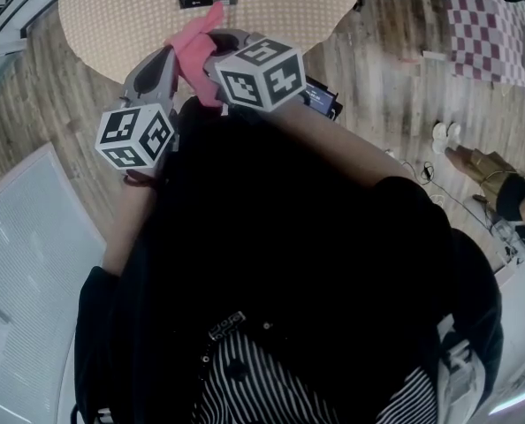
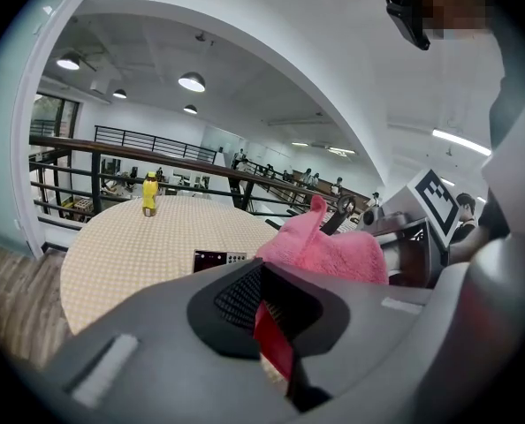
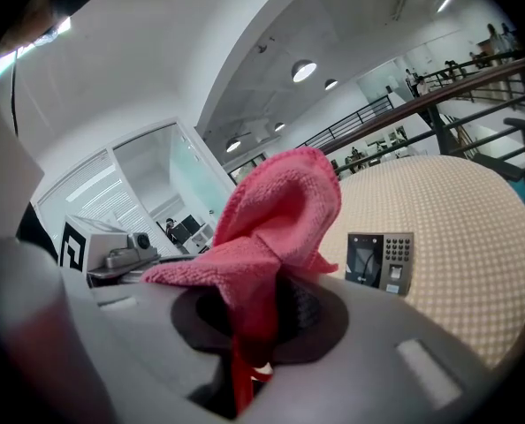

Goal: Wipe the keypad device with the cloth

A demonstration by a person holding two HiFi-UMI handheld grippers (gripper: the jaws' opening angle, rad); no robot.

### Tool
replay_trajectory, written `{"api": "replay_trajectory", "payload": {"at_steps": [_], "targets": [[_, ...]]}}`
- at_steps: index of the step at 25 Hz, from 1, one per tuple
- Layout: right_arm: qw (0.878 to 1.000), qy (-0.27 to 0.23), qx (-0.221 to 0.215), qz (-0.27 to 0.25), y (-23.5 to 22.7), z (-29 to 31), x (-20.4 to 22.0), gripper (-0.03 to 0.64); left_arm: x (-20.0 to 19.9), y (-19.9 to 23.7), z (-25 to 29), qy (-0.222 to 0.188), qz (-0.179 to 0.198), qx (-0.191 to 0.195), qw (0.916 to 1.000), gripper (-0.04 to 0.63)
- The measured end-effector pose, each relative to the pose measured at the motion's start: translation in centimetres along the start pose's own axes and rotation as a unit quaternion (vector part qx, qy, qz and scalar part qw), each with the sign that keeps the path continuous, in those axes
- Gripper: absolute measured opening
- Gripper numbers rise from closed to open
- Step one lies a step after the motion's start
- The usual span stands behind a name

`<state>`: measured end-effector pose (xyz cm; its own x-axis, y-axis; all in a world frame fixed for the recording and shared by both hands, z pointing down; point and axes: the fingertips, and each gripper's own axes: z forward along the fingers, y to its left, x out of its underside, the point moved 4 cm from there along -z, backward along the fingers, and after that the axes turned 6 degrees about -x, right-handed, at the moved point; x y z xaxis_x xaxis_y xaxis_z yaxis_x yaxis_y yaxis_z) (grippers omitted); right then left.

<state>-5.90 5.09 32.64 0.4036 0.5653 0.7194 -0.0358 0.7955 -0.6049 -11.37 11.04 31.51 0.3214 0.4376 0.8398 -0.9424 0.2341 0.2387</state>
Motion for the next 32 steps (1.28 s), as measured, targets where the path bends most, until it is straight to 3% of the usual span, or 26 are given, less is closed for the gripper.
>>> {"api": "replay_trajectory", "payload": {"at_steps": [16, 32], "targets": [[0.996, -0.045, 0.07, 0.019, -3.2, 3.6, -6.2, 0.063, -5.7, 4.5, 5.5, 0.01, 0.038, 0.082, 0.9959, -0.002], [0.992, -0.044, 0.099, 0.06, -10.0, 10.3, -9.6, 0.063, -7.7, 10.8, 13.5, 0.081, 0.059, 0.097, 0.9903, -0.002]]}}
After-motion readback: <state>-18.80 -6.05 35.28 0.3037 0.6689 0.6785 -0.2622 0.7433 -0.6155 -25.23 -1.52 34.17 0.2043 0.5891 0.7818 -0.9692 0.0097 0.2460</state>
